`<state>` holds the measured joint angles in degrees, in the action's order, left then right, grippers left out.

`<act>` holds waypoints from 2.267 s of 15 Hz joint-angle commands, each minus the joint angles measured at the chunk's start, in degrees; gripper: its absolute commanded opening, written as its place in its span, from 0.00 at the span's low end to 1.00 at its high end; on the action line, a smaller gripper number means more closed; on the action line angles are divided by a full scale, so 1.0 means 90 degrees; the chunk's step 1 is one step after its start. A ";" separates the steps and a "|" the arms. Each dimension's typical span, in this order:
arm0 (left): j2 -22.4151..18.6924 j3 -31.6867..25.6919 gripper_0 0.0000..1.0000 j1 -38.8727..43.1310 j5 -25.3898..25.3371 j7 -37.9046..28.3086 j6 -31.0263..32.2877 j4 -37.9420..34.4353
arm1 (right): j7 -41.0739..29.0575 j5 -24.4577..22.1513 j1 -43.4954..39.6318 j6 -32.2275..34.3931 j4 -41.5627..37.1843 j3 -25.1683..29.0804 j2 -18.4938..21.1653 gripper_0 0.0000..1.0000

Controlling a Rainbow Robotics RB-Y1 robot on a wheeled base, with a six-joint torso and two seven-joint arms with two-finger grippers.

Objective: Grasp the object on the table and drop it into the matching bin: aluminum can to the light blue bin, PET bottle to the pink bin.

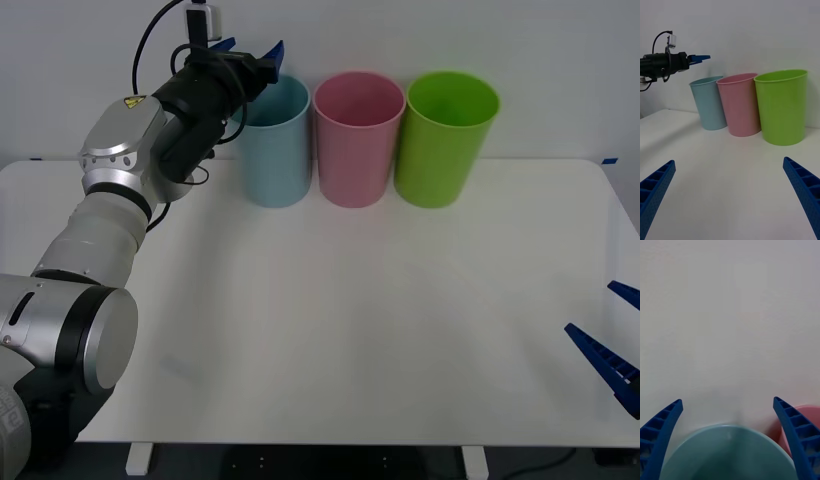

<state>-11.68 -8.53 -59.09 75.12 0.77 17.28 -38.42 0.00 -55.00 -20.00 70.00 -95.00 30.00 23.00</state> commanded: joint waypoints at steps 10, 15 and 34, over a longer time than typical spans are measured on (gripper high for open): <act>-0.0206 0.0088 1.00 0.0256 -0.0769 0.0071 0.0853 -0.0018 | 0.0000 0.0000 0.0000 0.0000 0.0000 0.0000 0.0000 1.00; -0.0509 0.0606 1.00 0.0881 -0.1746 0.0013 0.1400 -0.0702 | 0.0000 0.0000 0.0000 0.0000 0.0000 0.0000 0.0000 1.00; -0.1505 -0.0351 1.00 0.4778 -0.1804 -0.0046 0.3676 -0.4579 | 0.0000 0.0000 0.0000 0.0000 0.0000 0.0000 0.0000 1.00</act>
<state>-25.01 -11.06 -17.30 57.91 0.37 49.99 -78.18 0.00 -55.00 -20.00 70.00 -95.00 30.00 23.00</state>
